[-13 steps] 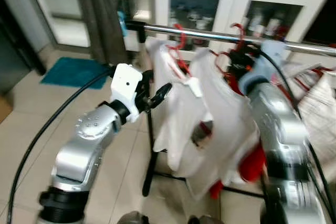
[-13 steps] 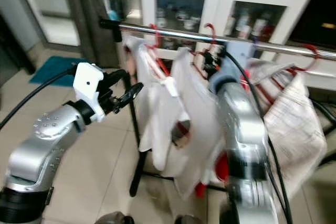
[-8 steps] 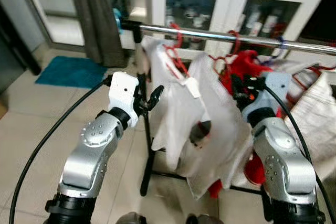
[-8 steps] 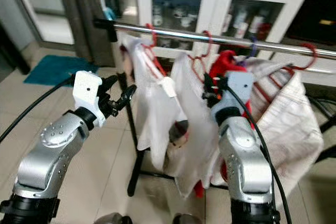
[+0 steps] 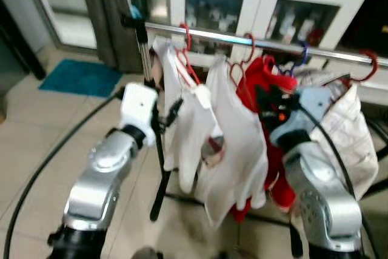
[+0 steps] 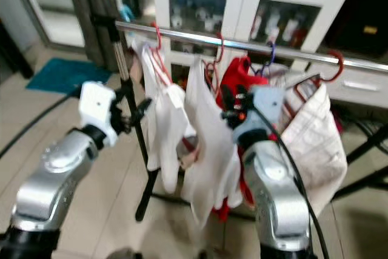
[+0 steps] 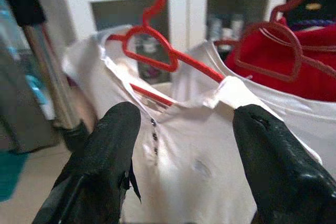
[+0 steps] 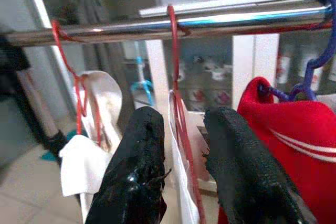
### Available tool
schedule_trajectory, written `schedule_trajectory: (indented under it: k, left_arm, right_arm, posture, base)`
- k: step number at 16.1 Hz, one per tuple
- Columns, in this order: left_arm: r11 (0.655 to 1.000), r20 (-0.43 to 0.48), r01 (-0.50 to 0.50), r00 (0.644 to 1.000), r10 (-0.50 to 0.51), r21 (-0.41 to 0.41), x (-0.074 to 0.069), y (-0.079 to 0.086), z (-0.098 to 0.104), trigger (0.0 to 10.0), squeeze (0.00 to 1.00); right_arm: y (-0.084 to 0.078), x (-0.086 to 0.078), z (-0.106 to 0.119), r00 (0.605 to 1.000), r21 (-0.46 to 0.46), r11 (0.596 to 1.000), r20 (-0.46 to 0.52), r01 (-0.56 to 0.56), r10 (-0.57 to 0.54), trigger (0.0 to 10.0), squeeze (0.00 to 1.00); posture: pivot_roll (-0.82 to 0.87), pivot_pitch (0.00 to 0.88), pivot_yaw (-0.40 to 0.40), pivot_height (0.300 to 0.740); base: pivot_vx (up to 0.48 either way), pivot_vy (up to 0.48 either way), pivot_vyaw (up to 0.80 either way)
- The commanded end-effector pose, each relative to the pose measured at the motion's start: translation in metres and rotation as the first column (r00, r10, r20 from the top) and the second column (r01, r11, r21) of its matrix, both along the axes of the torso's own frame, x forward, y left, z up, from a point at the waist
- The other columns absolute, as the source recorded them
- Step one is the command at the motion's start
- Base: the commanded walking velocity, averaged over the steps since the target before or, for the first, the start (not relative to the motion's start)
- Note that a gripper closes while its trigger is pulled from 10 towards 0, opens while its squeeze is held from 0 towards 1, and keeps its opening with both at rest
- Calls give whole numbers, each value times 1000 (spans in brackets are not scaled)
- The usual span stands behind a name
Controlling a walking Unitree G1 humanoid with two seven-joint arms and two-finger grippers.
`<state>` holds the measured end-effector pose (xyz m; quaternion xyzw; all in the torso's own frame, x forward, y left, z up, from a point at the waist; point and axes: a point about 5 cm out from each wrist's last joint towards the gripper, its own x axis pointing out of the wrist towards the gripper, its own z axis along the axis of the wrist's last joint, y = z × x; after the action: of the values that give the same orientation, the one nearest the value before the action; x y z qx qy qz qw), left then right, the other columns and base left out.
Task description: Hang hanger
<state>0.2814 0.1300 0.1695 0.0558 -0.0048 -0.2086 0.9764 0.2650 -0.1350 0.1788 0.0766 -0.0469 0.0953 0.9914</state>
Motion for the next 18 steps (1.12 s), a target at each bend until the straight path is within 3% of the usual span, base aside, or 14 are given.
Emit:
schedule_trajectory:
  k: [1, 5, 11, 18]
  left_arm:
    - [1000, 16, 22, 1000, -22, 1, -2, -7, 3, 10000, 0]
    - [1000, 21, 31, 999, -31, 7, -2, -9, 3, 10000, 0]
    - [999, 33, 41, 999, -42, 21, 0, -10, 3, 10000, 0]
    - [1000, 19, 21, 1000, -21, 7, 0, -10, 0, 10000, 0]
  right_arm:
    - [-7, -2, 4, 1000, 5, 1000, 29, 13, -13, 10000, 0]
    - [-10, -2, 6, 999, 12, 1000, 38, 20, -21, 10000, 0]
    - [-20, 6, -2, 995, -51, 994, -4, 97, -97, 10000, 0]
    - [-21, 2, -23, 989, -137, 985, -89, 106, -119, 10000, 0]
  posture:
    - [6, 53, -13, 740]
    - [9, 40, -15, 740]
    - [11, 18, -19, 740]
    - [11, 27, -18, 740]
  base:
    - [0, -341, 0]
    - [0, -340, 0]
    - [0, -331, 0]
    - [0, 0, 0]
